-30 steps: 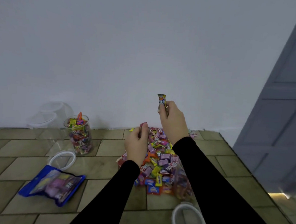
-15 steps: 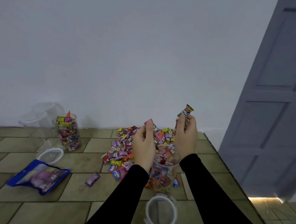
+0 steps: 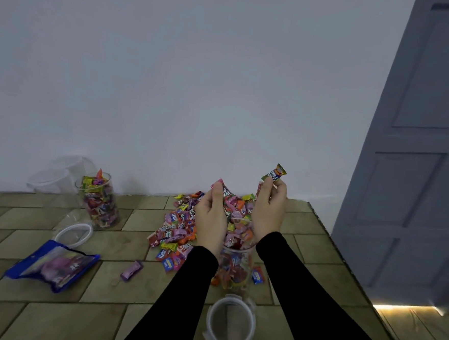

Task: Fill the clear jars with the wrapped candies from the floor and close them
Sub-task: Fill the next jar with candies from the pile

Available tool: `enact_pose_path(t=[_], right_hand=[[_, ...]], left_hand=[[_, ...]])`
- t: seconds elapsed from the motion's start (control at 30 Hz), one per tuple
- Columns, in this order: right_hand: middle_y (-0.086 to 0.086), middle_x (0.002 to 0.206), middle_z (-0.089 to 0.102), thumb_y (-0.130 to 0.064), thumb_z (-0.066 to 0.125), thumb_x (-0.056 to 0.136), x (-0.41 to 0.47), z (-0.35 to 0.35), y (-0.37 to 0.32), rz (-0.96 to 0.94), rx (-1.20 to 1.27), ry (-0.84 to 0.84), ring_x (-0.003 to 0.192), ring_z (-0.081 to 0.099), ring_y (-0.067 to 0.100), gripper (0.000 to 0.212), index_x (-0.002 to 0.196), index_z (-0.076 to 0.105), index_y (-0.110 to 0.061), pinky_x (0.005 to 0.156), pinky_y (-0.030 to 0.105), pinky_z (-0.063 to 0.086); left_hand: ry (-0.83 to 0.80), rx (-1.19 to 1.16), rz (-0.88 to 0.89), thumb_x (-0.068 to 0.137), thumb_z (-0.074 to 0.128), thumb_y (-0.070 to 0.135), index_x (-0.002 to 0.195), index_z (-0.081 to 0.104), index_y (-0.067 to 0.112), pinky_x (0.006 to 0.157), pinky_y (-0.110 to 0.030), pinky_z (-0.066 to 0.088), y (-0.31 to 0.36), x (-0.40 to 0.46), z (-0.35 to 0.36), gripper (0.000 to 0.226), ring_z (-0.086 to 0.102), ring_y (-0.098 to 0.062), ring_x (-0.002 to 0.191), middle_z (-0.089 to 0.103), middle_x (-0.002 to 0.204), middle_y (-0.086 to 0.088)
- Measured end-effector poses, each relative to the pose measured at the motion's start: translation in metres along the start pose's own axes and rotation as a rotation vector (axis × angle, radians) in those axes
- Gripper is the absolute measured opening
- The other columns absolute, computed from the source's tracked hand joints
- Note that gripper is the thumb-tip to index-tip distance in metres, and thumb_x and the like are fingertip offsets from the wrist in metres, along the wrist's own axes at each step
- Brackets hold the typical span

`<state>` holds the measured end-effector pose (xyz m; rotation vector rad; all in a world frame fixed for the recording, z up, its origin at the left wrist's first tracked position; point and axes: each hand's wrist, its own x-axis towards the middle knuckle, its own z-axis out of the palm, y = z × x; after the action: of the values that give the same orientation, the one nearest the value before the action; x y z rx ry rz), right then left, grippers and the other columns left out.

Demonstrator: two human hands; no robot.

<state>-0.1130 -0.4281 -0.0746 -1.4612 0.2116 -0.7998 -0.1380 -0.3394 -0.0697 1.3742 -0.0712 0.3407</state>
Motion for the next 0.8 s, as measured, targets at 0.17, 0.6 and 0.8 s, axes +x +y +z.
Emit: enact_pose_path(t=[0.17,0.6,0.8], right_hand=[[-0.012,0.069,0.052,-0.036,0.038,0.102,0.0,0.001,0.002,-0.001,-0.063,-0.108,0.053,0.043,0.001,0.023,0.103,0.048,-0.016,0.062,0.032,0.035],[-0.011,0.072,0.054,-0.036,0.037,0.102,0.003,0.0,0.004,0.028,-0.069,-0.149,0.058,0.047,0.006,0.023,0.106,0.047,-0.015,0.064,0.03,0.036],[-0.012,0.065,0.049,-0.039,0.036,0.102,0.003,0.002,0.007,0.04,-0.091,-0.145,0.055,0.044,0.005,0.023,0.105,0.046,-0.018,0.064,0.033,0.035]], left_hand=[[0.021,0.012,-0.012,0.101,0.039,0.042,0.106,0.064,0.028,0.077,0.002,0.032,-0.004,-0.001,0.001,0.028,0.046,0.02,0.082,0.051,0.096,0.022],[0.108,0.153,0.092,0.101,0.038,0.044,0.06,0.041,0.021,0.053,-0.023,0.03,-0.01,-0.003,0.005,0.048,0.034,-0.006,0.048,0.039,0.048,0.012],[0.087,0.163,0.074,0.101,0.04,0.045,0.066,0.039,0.016,0.055,-0.021,0.027,-0.009,-0.001,0.002,0.045,0.031,-0.006,0.054,0.035,0.057,0.008]])
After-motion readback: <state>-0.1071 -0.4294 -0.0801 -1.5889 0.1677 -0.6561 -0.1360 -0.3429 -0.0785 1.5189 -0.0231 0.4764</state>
